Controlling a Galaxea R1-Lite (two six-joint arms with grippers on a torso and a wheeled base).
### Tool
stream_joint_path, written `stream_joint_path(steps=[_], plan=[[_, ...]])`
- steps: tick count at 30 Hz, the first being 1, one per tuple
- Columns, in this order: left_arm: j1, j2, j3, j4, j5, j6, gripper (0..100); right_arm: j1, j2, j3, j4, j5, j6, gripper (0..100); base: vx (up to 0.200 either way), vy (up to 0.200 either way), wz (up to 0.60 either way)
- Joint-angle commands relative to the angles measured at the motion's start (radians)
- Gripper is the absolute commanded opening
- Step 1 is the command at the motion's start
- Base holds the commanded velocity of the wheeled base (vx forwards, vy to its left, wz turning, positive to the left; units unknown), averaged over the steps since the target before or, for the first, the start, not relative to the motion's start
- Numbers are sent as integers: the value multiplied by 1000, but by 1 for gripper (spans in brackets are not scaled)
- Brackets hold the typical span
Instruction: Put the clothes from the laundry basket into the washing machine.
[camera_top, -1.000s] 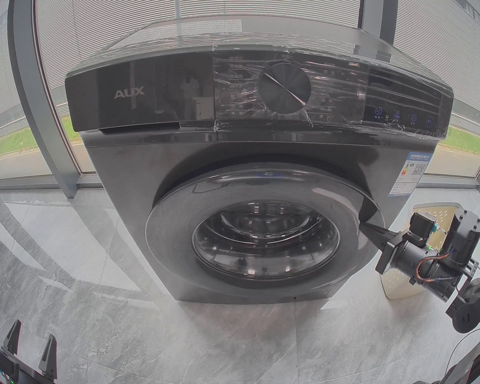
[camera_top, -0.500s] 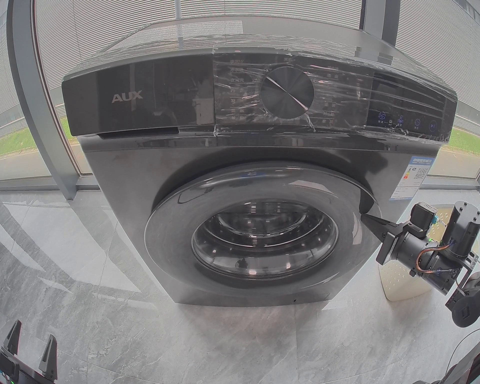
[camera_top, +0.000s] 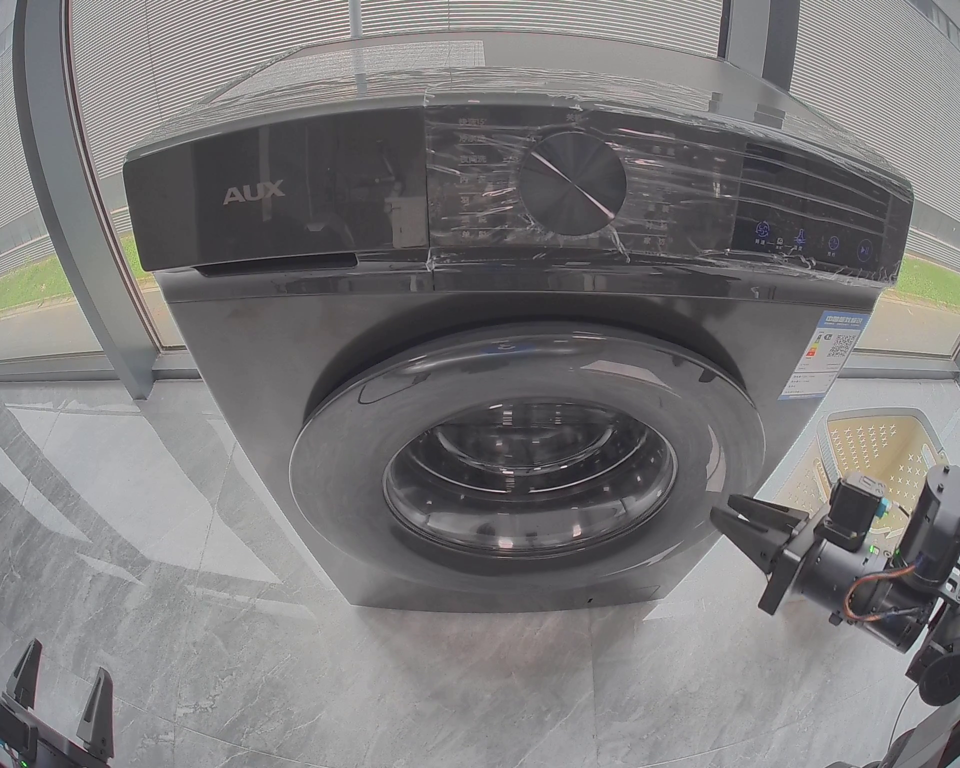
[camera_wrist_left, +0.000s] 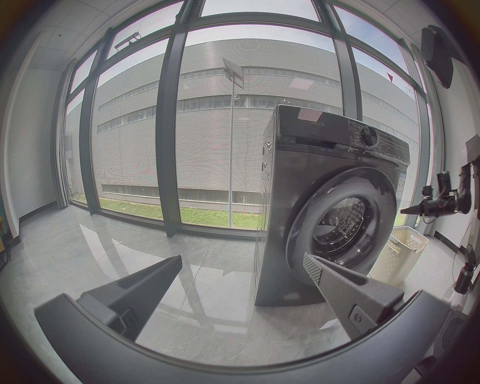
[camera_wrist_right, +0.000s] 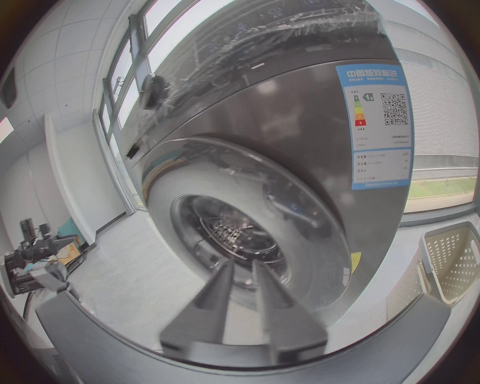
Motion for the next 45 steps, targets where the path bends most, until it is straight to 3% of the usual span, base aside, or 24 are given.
stream_joint_path(steps=[1, 8, 12, 14, 19, 20, 28, 34, 41, 45], plan=[[0, -16, 16, 0, 0, 0, 100, 13, -128, 59, 13, 9, 1, 100, 0, 0, 0], [0, -15, 16, 0, 0, 0, 100, 11, -186, 104, 30, 0, -10, 100, 0, 0, 0], [0, -15, 16, 0, 0, 0, 100, -52, -303, 104, 122, 6, -50, 100, 0, 0, 0], [-1, -15, 16, 1, 0, 0, 100, -136, -401, 104, 223, 14, -89, 100, 0, 0, 0], [-1, -15, 15, 3, -1, -2, 100, -200, -556, 104, 351, 6, -96, 100, 0, 0, 0], [-1, -15, 15, 3, -1, -2, 100, -251, -652, 104, 435, 9, -99, 100, 0, 0, 0], [-1, -15, 15, 3, -1, -2, 100, -378, -1037, 95, 725, 24, -134, 100, 0, 0, 0], [-1, -15, 15, 3, -1, -3, 100, -452, -1175, 95, 841, 40, -134, 100, 0, 0, 0], [-1, -15, 15, 3, -1, -3, 100, -474, -1317, 104, 923, 49, -131, 100, 0, 0, 0], [-1, -15, 15, 3, -1, -3, 100, -518, -1468, 104, 1111, 47, -148, 100, 0, 0, 0]])
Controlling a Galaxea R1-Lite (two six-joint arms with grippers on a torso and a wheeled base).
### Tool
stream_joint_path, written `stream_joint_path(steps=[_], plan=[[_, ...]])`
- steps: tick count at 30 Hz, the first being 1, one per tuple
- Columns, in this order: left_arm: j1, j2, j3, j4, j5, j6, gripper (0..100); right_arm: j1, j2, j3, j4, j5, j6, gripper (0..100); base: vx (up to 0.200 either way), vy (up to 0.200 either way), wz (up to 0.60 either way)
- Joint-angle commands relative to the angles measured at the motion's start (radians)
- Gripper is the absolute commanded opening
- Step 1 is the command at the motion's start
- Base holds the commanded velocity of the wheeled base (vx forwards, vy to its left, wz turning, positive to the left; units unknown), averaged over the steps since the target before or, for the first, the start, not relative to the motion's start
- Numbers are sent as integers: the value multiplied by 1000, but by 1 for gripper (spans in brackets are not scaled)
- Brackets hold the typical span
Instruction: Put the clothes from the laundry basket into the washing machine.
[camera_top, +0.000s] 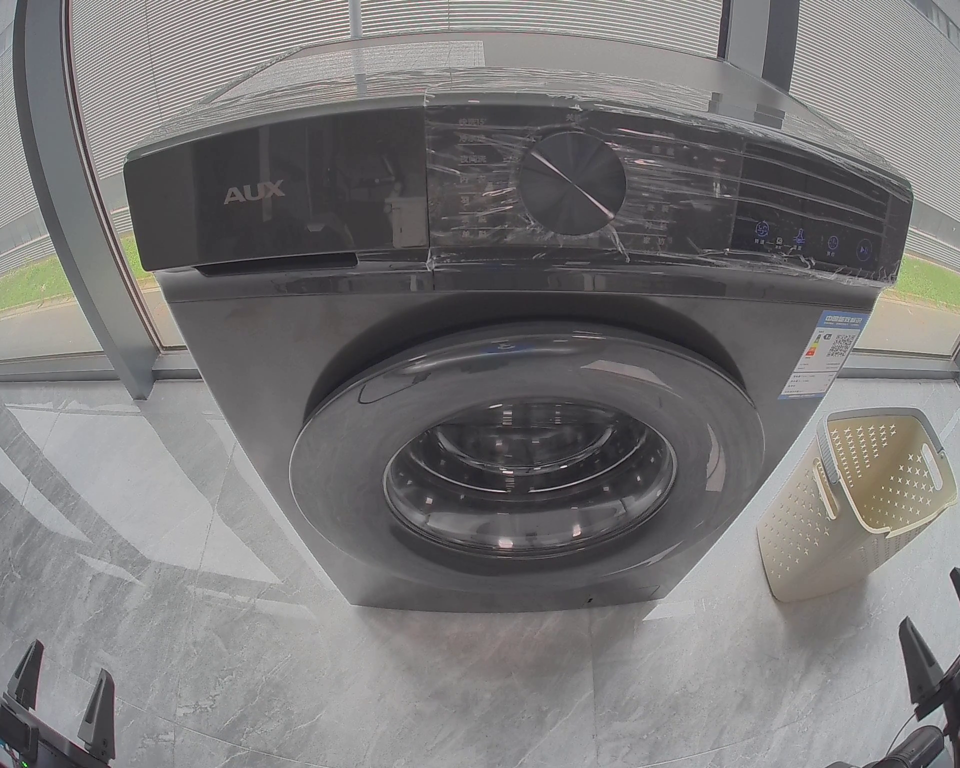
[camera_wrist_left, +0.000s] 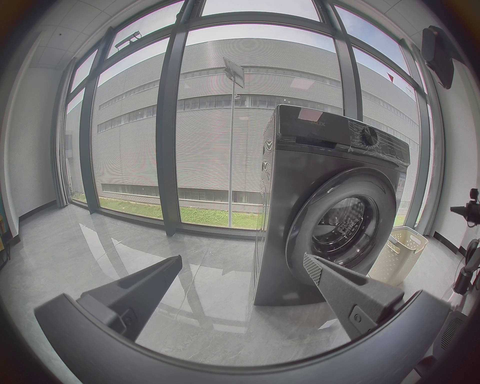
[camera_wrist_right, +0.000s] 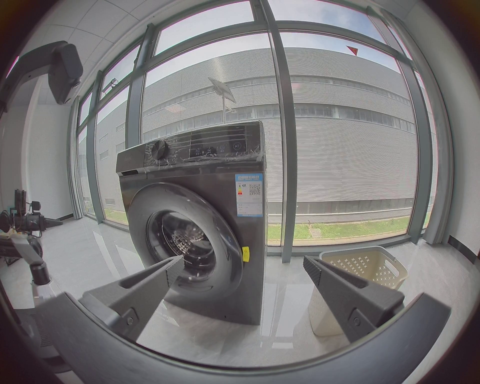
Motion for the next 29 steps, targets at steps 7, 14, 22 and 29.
stream_joint_path(steps=[7, 14, 22, 29], plan=[[0, -15, 15, 0, 1, -2, 100, -61, -209, 18, 250, -58, -11, 100, 0, 0, 0], [1, -15, 15, 0, 1, -1, 100, -59, -208, 16, 299, -134, 15, 100, 0, 0, 0], [0, -15, 15, -2, 1, -1, 100, -64, -208, 18, 297, -114, 9, 100, 0, 0, 0], [1, -16, 16, -2, 1, -1, 100, -64, -208, 18, 296, -112, 6, 100, 0, 0, 0]])
